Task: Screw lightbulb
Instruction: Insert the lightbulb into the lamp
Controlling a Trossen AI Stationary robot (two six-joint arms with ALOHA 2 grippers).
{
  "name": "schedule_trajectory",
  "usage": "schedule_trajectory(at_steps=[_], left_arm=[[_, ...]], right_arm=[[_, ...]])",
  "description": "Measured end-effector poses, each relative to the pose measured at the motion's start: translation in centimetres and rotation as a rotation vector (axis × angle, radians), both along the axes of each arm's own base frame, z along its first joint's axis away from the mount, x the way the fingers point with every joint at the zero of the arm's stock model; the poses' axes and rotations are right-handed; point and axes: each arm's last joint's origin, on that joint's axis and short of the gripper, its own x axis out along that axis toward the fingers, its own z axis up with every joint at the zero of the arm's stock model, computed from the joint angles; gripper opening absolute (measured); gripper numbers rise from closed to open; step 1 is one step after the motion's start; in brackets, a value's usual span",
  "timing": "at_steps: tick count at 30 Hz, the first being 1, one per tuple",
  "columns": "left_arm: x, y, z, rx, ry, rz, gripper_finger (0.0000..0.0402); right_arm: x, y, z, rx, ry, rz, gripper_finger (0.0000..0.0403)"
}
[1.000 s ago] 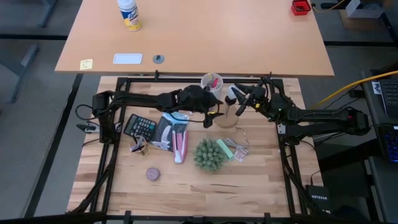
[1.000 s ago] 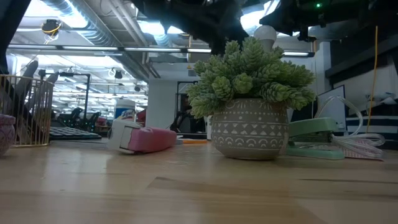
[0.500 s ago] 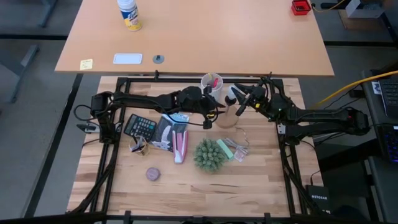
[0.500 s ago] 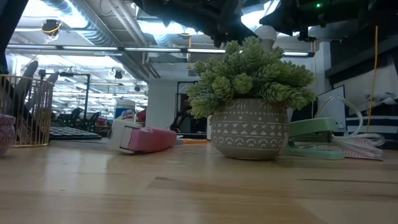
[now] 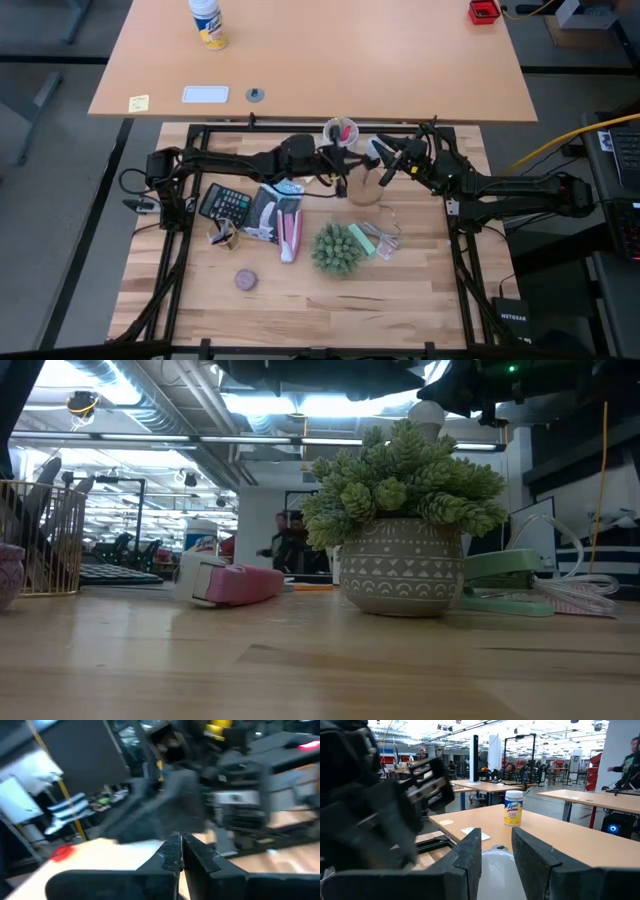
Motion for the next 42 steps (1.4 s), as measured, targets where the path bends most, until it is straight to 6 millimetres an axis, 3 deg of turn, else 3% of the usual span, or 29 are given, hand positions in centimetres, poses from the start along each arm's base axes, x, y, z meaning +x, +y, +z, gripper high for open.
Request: schedule_trajectory(at_steps=[11, 19, 30, 42], left_arm=[[-0.5, 2.7, 0.2, -0.035, -0.030, 0.054, 0.0006], [-0.3, 2.5, 0.5, -0.021, -0.090, -0.026, 0.0002], [1.0, 2.8, -1.9, -0.036, -0.085, -0.026, 0.0002], [1.0, 2.8, -2.0, -0.036, -0.072, -0.015, 0.0001]], right_arm=[[0.0, 0.1, 0.0, -0.004, 0.000, 0.026, 0.0113], [0.0, 0.1, 0.0, -0.004, -0.001, 0.028, 0.0113], [0.0, 0.1, 0.1, -0.005, -0.008, 0.028, 0.0113], [0.0, 0.1, 0.3, -0.012, -0.033, 0.030, 0.0113]])
